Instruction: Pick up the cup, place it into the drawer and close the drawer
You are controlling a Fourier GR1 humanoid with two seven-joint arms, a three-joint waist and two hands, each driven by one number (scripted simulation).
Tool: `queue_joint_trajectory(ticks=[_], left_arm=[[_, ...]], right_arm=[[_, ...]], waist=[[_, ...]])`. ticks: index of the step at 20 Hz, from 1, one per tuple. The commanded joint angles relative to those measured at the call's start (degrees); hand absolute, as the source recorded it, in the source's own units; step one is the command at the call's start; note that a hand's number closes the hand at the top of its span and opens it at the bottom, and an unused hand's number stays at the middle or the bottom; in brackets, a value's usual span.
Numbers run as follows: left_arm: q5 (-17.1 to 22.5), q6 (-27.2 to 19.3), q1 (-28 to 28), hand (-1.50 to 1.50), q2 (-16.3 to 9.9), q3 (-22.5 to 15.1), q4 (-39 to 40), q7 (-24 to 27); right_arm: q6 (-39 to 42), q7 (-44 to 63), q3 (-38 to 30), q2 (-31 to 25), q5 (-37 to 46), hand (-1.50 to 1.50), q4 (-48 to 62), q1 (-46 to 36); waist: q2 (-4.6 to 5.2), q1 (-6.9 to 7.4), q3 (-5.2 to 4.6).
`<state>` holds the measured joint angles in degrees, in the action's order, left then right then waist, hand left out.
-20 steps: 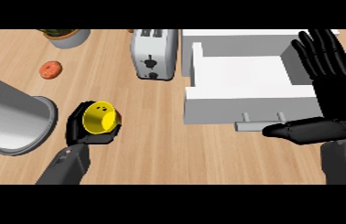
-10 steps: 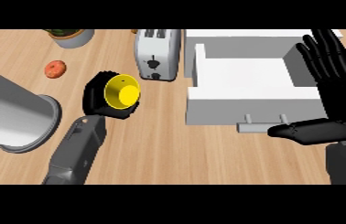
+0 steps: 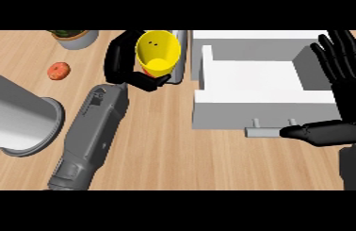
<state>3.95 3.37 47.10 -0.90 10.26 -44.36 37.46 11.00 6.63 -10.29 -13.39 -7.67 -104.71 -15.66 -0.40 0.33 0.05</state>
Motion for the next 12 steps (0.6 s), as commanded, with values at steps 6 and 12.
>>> queue_joint_trajectory(ticks=[6, 12], left_arm=[[2.3, -13.1, 14.5, 1.50, 0.9, -7.5, -3.1, -16.6], [6.1, -19.0, 25.1, 1.50, 0.9, -11.1, 11.1, -20.5]], right_arm=[[1.8, -3.1, -1.1, -0.2, -1.1, -1.50, -1.5, 3.8], [0.6, -2.3, 1.0, 0.4, 1.0, -1.50, 3.4, -2.8]], waist=[[0.27, -1.41, -0.01], [0.89, -2.27, -0.02]])
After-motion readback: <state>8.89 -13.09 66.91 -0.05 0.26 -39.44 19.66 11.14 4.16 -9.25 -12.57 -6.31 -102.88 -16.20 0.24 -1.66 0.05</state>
